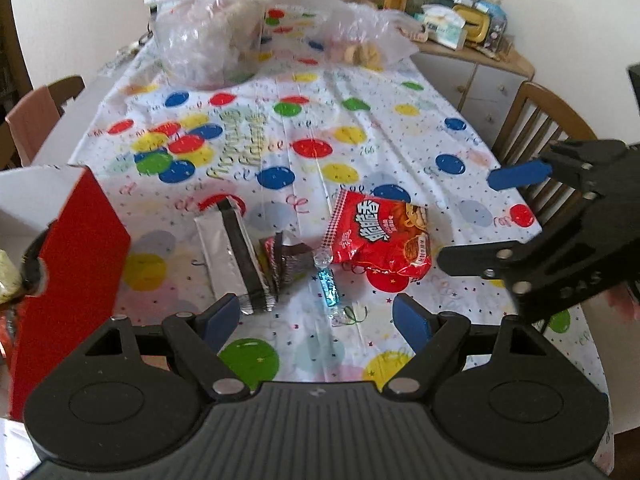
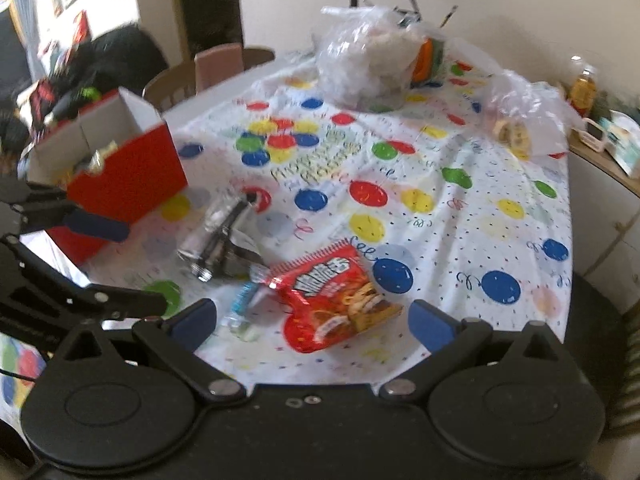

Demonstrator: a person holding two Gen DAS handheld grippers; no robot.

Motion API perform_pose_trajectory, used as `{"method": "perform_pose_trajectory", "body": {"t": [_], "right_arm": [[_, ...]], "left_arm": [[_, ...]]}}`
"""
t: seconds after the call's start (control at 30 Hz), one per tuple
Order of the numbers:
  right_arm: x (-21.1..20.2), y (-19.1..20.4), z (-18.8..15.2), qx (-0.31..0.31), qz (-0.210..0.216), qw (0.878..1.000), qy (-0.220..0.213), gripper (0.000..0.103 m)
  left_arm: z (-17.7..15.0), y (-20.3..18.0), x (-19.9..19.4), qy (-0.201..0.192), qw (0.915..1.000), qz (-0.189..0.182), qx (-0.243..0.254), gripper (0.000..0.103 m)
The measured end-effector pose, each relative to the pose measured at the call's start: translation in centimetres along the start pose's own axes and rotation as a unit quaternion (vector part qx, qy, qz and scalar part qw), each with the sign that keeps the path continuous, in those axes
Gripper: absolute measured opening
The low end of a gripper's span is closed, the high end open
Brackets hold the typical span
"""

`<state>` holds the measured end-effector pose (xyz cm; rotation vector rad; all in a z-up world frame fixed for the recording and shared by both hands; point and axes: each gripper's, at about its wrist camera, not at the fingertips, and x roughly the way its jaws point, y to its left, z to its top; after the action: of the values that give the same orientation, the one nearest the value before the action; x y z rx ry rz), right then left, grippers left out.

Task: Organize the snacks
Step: 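Move both open tools back over the remaining snacks, then grasp the red chip bag with right tool while left tool grasps blue candy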

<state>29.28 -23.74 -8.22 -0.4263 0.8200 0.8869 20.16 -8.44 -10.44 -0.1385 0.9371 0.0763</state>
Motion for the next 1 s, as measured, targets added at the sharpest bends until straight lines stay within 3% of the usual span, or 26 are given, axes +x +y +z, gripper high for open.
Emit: {"method": "perform_pose_trajectory", "body": {"t": [0.23,0.57,0.7,0.93,1.0], "right_arm": [[5.0,-1.5,1.2,-0.063,0.017,0.996,0.053,0.102],[10.2,-1.4,1.5,-0.110,0.041,0.988,0.096,0.096],[10.9,-1.6,1.4,-0.105,0.046,0.988,0.099,0.083],[10.4,-2.7,1.1,-0.078,0.059,0.991,0.090,0.064],[10.2,-3.0,1.0,-0.069,0.057,0.992,0.087,0.063]], "left_arm": [[1.0,0.5,3.9,0.058,0.9973,0.004,-0.045,0.084],[1.7,0.7,7.0,0.091,0.9942,0.018,-0.054,0.082],[1.9,0.6,7.8,0.095,0.9939,0.017,-0.052,0.082],[2.4,0.4,9.4,0.112,0.9926,0.013,-0.046,0.066],[2.5,0.1,9.7,0.113,0.9927,0.015,-0.040,0.063]]}}
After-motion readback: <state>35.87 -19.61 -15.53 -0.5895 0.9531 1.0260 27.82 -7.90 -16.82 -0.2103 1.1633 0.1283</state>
